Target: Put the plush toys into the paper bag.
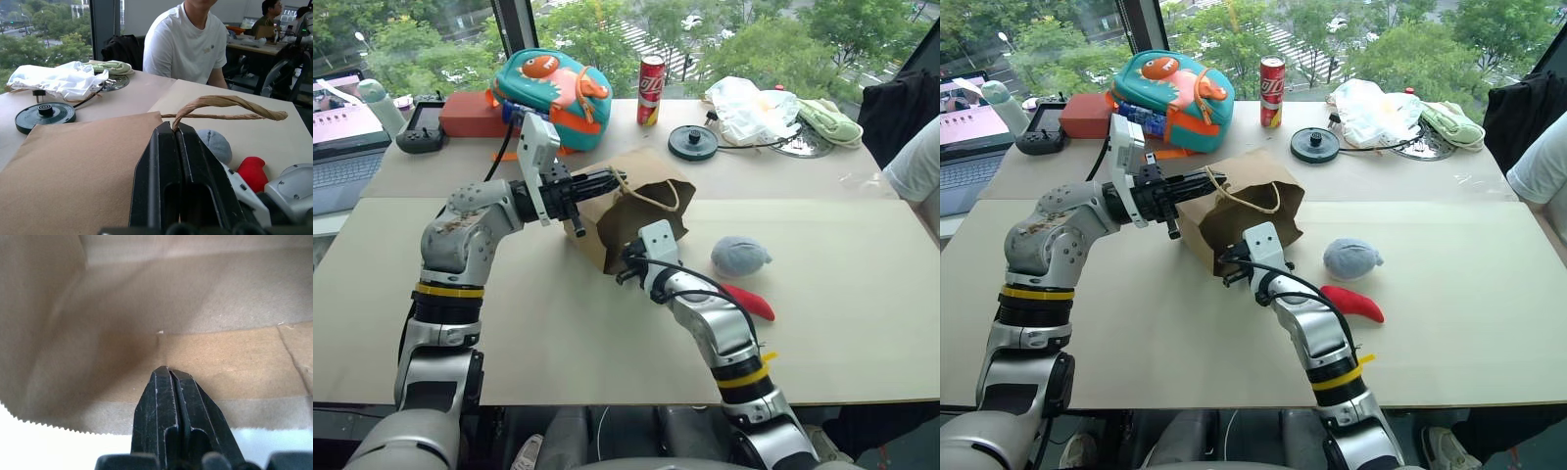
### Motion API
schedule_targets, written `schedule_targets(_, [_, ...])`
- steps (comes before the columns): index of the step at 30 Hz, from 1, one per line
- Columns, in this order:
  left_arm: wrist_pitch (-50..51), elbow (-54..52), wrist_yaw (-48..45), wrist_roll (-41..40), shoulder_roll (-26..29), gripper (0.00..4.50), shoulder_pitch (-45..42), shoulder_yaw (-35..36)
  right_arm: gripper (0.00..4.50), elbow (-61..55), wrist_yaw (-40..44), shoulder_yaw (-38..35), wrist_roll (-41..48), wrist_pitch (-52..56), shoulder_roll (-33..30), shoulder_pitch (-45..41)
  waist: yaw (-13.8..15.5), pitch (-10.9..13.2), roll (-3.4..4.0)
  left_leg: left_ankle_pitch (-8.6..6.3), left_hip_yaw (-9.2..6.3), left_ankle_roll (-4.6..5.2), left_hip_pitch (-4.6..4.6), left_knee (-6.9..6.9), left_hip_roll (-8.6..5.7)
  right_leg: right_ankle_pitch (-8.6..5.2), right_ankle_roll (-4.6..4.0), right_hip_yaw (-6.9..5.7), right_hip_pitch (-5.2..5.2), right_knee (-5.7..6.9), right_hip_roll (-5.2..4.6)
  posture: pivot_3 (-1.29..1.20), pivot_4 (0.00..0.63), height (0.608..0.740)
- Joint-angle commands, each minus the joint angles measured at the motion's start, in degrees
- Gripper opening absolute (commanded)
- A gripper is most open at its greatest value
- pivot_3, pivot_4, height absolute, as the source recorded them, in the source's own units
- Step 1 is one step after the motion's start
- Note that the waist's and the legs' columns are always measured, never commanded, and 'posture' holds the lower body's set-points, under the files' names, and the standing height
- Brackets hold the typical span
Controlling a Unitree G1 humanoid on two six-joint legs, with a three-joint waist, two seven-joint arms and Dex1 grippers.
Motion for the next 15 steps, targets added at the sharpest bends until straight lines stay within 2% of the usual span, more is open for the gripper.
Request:
schedule_targets(1, [-1.2,-1.4,0.0,-0.4,0.6,0.0,-0.3,1.3,0.03,-15.2,1.2,-3.7,2.7,3.6,-3.2,3.1,0.1,0.0,0.0,0.0,-0.01,0.0,0.0,-0.02,0.0,0.0,0.0,-0.01,0.0,0.0,0.0,0.0,0.15,0.739])
schedule_targets(6, [-1.1,-1.5,0.0,-0.4,0.8,0.0,0.1,1.3,0.03,-24.7,-0.1,-11.6,7.2,9.9,-4.4,5.9,0.2,0.0,0.0,0.0,0.0,0.0,0.0,0.01,-0.02,-0.01,0.01,-0.01,0.04,-0.04,-0.02,0.0,0.15,0.739])
schedule_targets(8, [-1.2,-1.4,0.0,-0.4,0.8,0.0,0.2,1.3,0.59,-26.8,-0.8,-17.1,8.7,13.1,-5.5,6.6,0.2,0.0,0.0,0.0,0.0,0.0,0.01,0.01,-0.02,-0.01,0.01,-0.01,0.04,-0.03,-0.01,0.0,0.15,0.739])
schedule_targets(9, [-1.2,-1.3,-0.1,-0.4,0.8,0.0,0.2,1.3,0.71,-27.2,-0.9,-18.7,9.2,14.1,-6.1,6.8,0.2,0.0,0.0,0.0,0.0,0.0,0.02,0.01,-0.01,-0.01,0.01,-0.01,0.04,-0.03,0.0,0.0,0.15,0.739])
schedule_targets(12, [-1.2,-1.3,-0.2,-0.4,0.8,0.0,0.2,1.2,1.78,-26.8,-1.0,-24.5,9.3,16.6,-10.5,6.6,0.2,0.0,0.0,0.0,0.02,0.0,0.01,0.01,-0.03,-0.01,0.01,0.0,0.05,-0.06,-0.02,0.0,0.15,0.739])
schedule_targets(15, [-1.4,-1.1,-0.3,-0.4,0.7,0.0,0.1,1.2,2.78,-24.7,-1.3,-26.0,8.0,18.0,-14.6,6.6,0.2,0.0,0.0,0.0,0.05,0.0,0.02,0.0,-0.03,-0.01,0.02,0.02,0.05,-0.08,-0.02,0.0,0.15,0.739])
